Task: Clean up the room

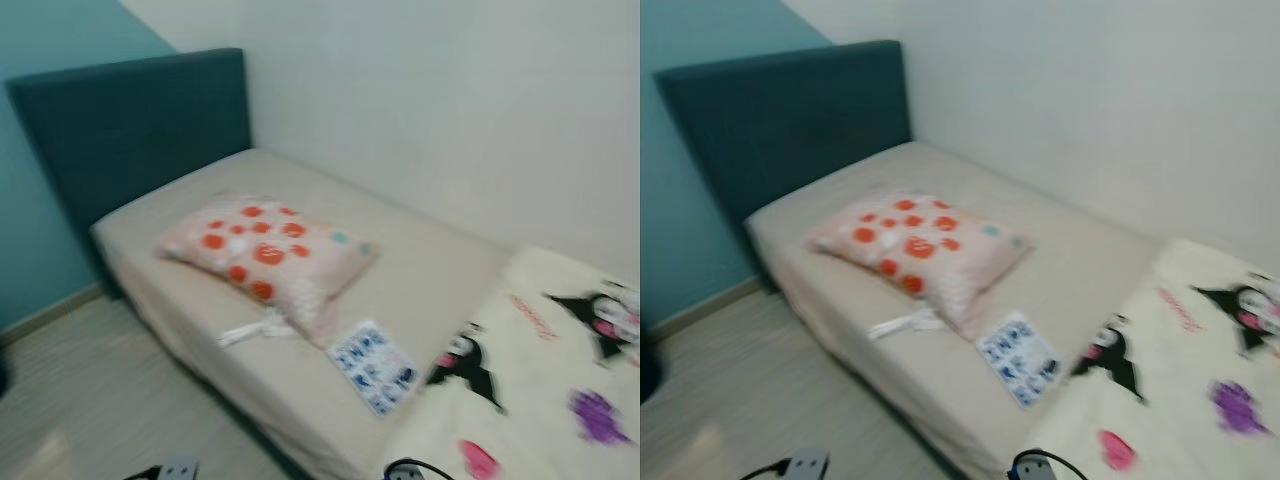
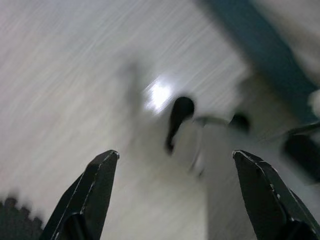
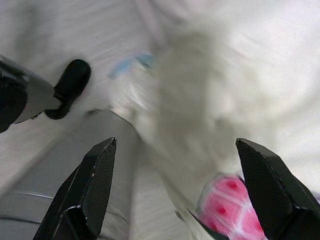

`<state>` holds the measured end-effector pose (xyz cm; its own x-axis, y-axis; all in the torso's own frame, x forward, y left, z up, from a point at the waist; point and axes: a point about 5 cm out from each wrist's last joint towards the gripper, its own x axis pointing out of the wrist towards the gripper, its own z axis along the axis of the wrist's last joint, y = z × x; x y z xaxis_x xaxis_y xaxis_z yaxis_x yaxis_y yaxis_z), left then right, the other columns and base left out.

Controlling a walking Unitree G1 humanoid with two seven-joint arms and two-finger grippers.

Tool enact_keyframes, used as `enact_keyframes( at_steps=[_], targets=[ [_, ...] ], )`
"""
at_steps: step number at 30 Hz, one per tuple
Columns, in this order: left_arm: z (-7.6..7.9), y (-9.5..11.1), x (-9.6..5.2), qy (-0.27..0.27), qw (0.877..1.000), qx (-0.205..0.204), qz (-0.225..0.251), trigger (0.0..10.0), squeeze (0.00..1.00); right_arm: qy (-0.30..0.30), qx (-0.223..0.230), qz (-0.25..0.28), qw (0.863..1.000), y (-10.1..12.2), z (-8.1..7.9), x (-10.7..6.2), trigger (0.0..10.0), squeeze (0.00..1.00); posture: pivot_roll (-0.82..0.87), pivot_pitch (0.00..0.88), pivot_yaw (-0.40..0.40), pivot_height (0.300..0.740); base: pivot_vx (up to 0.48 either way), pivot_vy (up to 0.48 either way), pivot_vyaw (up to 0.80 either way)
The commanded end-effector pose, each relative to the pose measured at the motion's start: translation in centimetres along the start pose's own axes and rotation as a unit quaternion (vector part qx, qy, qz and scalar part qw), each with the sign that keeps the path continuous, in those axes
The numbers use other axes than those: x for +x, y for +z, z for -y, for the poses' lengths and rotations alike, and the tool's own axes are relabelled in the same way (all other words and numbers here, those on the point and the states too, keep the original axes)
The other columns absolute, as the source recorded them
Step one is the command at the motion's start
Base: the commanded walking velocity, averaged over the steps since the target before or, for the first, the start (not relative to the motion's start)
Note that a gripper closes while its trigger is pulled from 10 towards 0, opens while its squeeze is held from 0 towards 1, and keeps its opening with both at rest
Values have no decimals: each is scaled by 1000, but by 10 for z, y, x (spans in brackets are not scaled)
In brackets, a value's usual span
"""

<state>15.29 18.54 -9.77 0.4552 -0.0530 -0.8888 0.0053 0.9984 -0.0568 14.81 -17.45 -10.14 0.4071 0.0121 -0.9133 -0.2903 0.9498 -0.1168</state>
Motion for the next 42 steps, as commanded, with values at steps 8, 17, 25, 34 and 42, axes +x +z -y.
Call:
enact_keyframes(
  at_steps=[8, 17, 25, 34, 42],
  targets=[
    [0, -2, 0, 0, 1000, 0, -6, 10000, 0, 1, -2, -18, 1000, -9, -2, -1, 10000, 0, -65, 0, -57, 740, 0, 0, 248],
    [-1, -3, 0, 11, 1000, -7, -2, 10000, 0, 1, -23, -20, 1000, -10, -2, -1, 10000, 0, -19, 0, -85, 740, 0, 0, 0],
    [1, -2, 0, 37, 996, -72, 23, 10000, 0, 3, -104, -18, 994, -5, 2, 0, 10000, 0, 141, 12, -186, 740, 0, 0, 0],
    [-3, -2, -1, 50, 993, -105, 30, 10000, 0, -16, -117, 5, 993, 1, 2, 0, 10000, 0, 171, 28, -149, 740, 0, 0, 0],
    [-7, -1, -1, 43, 997, -64, 16, 10000, 0, -19, -22, 5, 1000, -2, -2, 0, 10000, 0, 130, 34, -121, 740, 0, 0, 0]
  ],
)
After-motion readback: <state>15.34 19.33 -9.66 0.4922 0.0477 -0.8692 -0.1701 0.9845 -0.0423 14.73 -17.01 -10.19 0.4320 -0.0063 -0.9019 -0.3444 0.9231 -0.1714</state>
